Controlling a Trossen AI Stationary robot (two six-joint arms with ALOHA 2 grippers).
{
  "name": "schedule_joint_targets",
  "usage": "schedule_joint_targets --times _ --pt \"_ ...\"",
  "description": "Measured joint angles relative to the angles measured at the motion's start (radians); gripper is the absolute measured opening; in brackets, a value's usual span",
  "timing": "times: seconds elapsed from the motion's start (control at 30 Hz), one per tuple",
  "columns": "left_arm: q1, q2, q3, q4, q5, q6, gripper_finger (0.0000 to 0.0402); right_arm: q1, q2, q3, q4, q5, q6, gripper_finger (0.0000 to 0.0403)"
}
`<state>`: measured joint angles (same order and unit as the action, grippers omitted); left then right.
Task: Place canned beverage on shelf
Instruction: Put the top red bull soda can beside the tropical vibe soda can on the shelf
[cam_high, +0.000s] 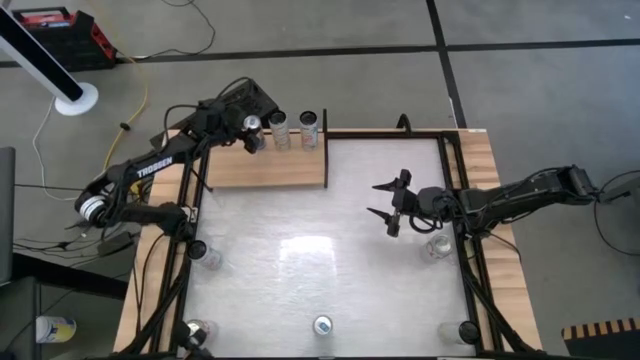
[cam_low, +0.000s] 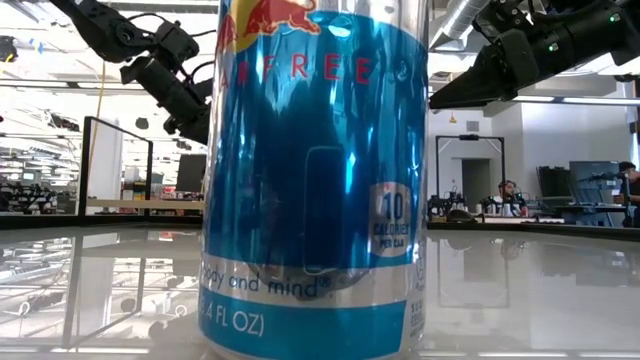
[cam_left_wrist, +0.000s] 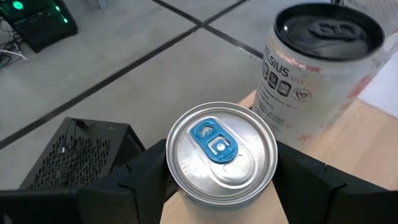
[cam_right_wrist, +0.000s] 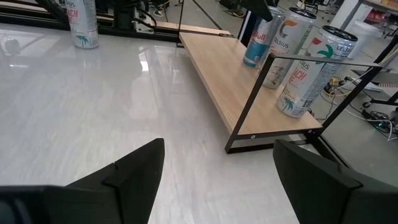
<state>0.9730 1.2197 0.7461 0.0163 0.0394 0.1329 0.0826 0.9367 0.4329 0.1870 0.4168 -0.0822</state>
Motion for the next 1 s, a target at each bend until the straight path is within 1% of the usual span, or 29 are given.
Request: schedule_joint_targets --times 0.2,0.6,0.8,1.0 --pt "0.000 -0.027 0.000 -0.032 -0.001 0.002 0.0229 0.000 0.000 0.000 0.000 0.000 -0.004 0.0326" --pt "0.000 -0.028 0.000 -0.047 -0.012 0.000 0.0231 0.000 0.000 0.000 0.000 0.000 -0.004 0.0326" --pt "0.000 -0.029 0.000 -0.050 -0.053 -0.008 0.0259 0.000 0.000 0.000 0.000 0.000 -0.004 0.0326" --pt "-0.001 -0.028 -0.002 -0.057 -0.053 -0.007 0.0285 0.000 0.000 0.000 0.000 0.000 -0.004 0.0326"
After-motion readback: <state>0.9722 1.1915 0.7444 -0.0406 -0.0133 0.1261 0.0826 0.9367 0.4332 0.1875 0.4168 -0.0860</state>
